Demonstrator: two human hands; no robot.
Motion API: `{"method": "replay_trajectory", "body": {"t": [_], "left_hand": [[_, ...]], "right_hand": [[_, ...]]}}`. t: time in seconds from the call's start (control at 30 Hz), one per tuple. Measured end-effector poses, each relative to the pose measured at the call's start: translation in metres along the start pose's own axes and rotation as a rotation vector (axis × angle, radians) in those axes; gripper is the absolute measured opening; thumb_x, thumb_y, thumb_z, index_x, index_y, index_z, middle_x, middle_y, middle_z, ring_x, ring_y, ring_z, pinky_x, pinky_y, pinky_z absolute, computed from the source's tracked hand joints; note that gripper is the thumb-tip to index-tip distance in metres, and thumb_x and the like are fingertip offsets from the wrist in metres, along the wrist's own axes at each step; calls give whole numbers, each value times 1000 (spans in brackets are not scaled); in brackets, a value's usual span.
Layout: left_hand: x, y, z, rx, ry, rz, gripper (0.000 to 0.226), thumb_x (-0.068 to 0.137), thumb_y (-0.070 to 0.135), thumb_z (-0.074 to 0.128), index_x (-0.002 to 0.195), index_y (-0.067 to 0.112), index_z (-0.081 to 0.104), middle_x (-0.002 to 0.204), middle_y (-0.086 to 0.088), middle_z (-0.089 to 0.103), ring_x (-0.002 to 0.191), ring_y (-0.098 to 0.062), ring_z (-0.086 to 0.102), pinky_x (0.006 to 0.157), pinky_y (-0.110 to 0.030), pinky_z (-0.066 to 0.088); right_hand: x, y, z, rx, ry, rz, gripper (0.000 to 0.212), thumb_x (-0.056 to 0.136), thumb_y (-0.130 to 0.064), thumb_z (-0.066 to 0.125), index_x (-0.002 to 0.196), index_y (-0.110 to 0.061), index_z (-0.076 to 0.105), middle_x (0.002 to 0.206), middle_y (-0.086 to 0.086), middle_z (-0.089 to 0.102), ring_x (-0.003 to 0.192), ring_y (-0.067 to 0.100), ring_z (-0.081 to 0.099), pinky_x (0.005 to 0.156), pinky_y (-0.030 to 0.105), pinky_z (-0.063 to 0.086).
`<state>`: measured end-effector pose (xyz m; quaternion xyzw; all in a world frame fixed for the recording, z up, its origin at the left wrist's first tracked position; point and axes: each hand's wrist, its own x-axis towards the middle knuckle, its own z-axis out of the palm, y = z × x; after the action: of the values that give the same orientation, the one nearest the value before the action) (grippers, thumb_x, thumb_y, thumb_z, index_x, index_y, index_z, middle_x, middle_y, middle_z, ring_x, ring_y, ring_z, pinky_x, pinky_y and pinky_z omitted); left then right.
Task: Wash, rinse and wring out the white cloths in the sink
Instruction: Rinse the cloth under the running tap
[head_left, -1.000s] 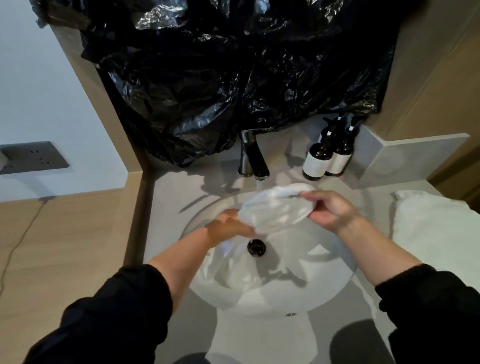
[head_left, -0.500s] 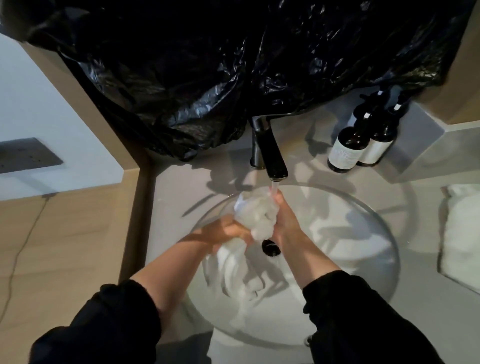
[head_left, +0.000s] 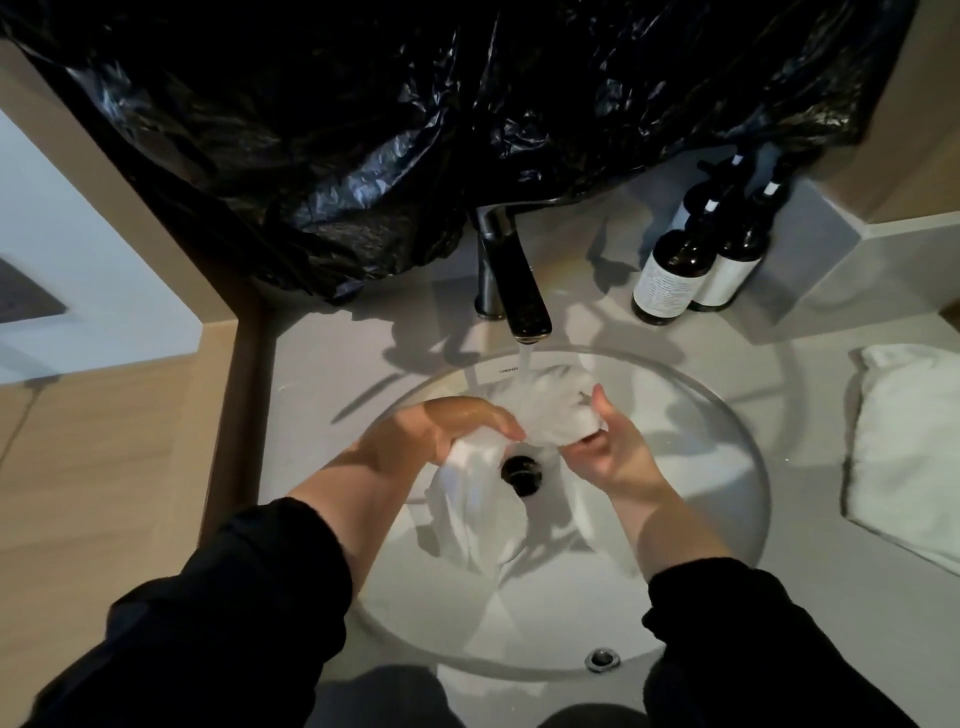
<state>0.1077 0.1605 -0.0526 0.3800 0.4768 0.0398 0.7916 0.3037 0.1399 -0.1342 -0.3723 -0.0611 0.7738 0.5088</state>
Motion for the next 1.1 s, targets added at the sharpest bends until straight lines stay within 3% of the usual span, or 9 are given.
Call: {"method": "replay_trajectory", "body": {"t": [0.1, 0.2, 0.37, 0.47, 0.6, 0.8, 0.9, 1.03, 1.1], "left_hand": [[-4, 3, 12, 212, 9, -60, 14, 95, 5, 50, 85, 6, 60, 57, -3, 66, 49, -11, 64, 53, -22, 53], [-9, 2, 11, 168, 111, -140, 9, 91, 8, 58, 85, 8, 64, 59, -1, 67, 57, -12, 64, 65, -26, 52], [-17, -15, -4, 454, 326, -139, 3, 76, 24, 73, 77, 26, 72, 91, 5, 67, 103, -18, 58, 90, -27, 44], [-22, -24, -9, 415, 312, -217, 17, 74, 20, 73, 89, 20, 67, 91, 1, 67, 96, -21, 61, 88, -30, 47], [-23, -26, -12, 480, 290, -180, 14, 73, 24, 75, 86, 21, 69, 91, 1, 68, 94, -18, 62, 90, -26, 47], [-18, -30, -26, 371, 282, -237, 28, 72, 25, 78, 96, 13, 71, 95, -3, 70, 90, -19, 65, 91, -29, 50], [-18, -27, -24, 310, 223, -249, 17, 83, 18, 70, 97, 9, 71, 74, -3, 69, 65, -15, 65, 65, -22, 55], [-20, -30, -27, 264, 190, -267, 33, 69, 19, 78, 98, 6, 74, 78, -8, 70, 70, -21, 67, 68, -26, 55], [-24, -34, -32, 210, 146, -314, 38, 65, 16, 77, 100, 4, 71, 74, -9, 70, 63, -20, 66, 64, -28, 54]], "right_hand": [[-5, 14, 5, -88, -75, -31, 88, 87, -68, 42, 139, 2, 43, 135, 24, 48, 120, 35, 54, 95, 44, 48], [-2, 21, 12, -84, -228, -86, 98, 77, -77, 39, 128, 6, 50, 123, 28, 57, 114, 40, 56, 92, 50, 48], [14, 42, 36, -182, -170, 20, 83, 92, -60, 42, 139, 8, 37, 140, 34, 40, 129, 46, 43, 109, 59, 32], [19, 51, 56, -250, 21, 87, 62, 78, -32, 72, 124, 5, 55, 122, 26, 58, 113, 38, 58, 98, 48, 46], [29, 52, 63, -316, 216, 121, 28, 87, -20, 60, 107, 0, 62, 105, 20, 62, 95, 35, 61, 82, 41, 50], [21, 25, 39, -227, -270, 34, 66, 103, -47, 18, 130, 6, 46, 123, 29, 52, 119, 41, 50, 106, 57, 33], [21, 26, 41, -240, -174, 30, 64, 100, -52, 30, 124, 4, 52, 115, 24, 60, 113, 39, 55, 102, 53, 40], [23, 33, 57, -356, -95, -42, 32, 100, -30, 40, 96, -8, 63, 89, 12, 67, 88, 28, 64, 79, 38, 53], [23, 35, 59, -357, -78, 87, 28, 93, -32, 56, 102, -8, 66, 96, 13, 70, 95, 30, 65, 84, 40, 53]]}}
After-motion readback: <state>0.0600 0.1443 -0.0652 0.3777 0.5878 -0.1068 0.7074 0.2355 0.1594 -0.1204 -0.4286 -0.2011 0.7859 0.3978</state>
